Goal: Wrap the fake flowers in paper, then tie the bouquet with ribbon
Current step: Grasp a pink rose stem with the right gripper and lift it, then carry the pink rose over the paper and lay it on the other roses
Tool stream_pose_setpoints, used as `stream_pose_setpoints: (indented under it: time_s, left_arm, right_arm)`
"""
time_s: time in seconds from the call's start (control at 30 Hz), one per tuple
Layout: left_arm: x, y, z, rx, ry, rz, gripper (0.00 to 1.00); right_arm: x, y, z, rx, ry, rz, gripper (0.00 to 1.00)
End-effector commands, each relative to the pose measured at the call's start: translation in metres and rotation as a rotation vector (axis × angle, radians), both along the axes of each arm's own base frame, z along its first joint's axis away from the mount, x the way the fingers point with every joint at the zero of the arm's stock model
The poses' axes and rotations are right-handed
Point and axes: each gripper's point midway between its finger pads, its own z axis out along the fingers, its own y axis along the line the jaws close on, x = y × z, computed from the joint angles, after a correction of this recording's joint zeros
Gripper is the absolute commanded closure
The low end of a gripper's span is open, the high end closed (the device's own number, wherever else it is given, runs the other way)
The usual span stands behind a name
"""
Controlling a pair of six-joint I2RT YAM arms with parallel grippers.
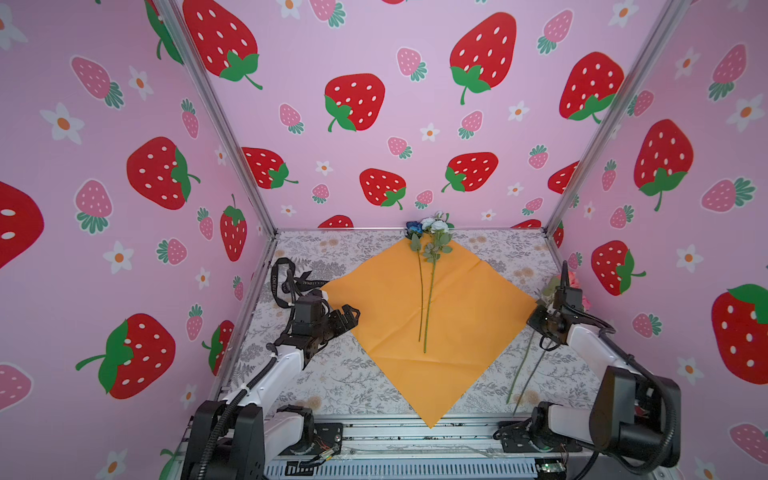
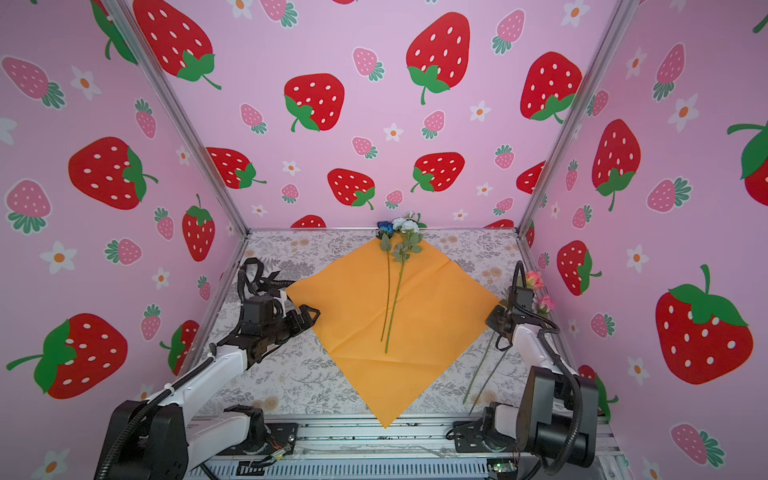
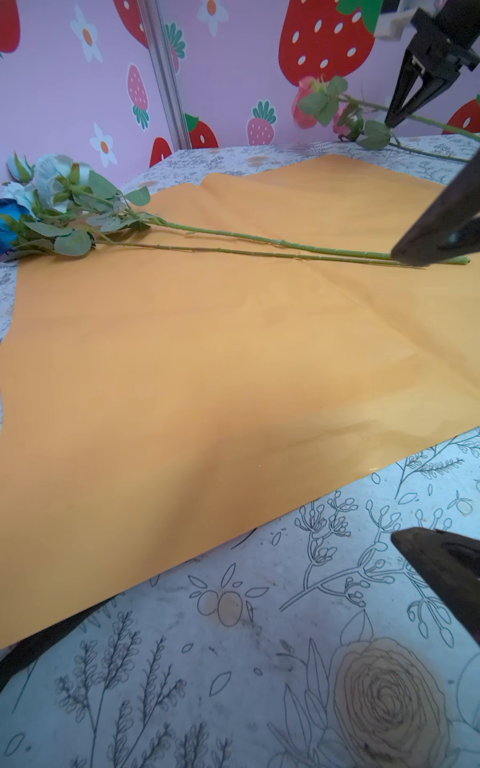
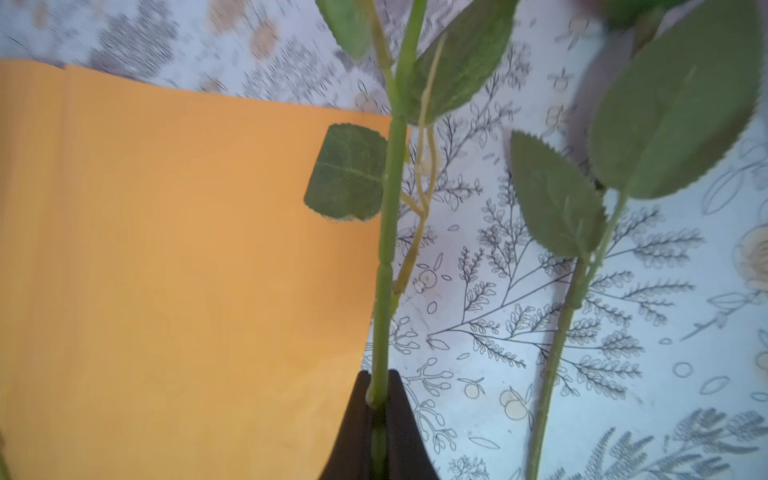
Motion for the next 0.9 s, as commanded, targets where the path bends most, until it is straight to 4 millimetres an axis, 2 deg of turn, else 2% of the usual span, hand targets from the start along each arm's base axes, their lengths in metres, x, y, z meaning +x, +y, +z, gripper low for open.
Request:
stream_pose_setpoints:
  time_s: [0.0, 0.17, 0.33, 0.63, 0.87]
  left_arm:
    - [-0.001, 0.0, 0.001, 0.008, -0.009, -0.002, 0.01]
    - [0.0, -0.001, 0.0, 0.003, -0.01, -0.006, 0.01]
    - [0.001, -0.004, -0.001, -0.005, -0.003, -0.015, 0.01]
    - [0.003, -0.008, 0.001, -0.01, -0.003, -0.033, 0.01]
    - [0.003, -0.015, 0.002, -0.024, -0.004, -0.052, 0.01]
  right_arm:
    - [0.01, 0.014, 0.039, 0.052, -0.1, 0.019, 1.0]
    - [0.029, 0.052, 0.08, 0.103, -0.211, 0.09, 1.0]
    - [0.058, 0.118, 0.098, 0.17, -0.274, 0.212, 1.0]
    - [0.112, 0.244, 0.089, 0.165, -0.243, 0.456, 1.0]
    - [0.141, 0.314, 0.069, 0.184, -0.215, 0.554, 1.0]
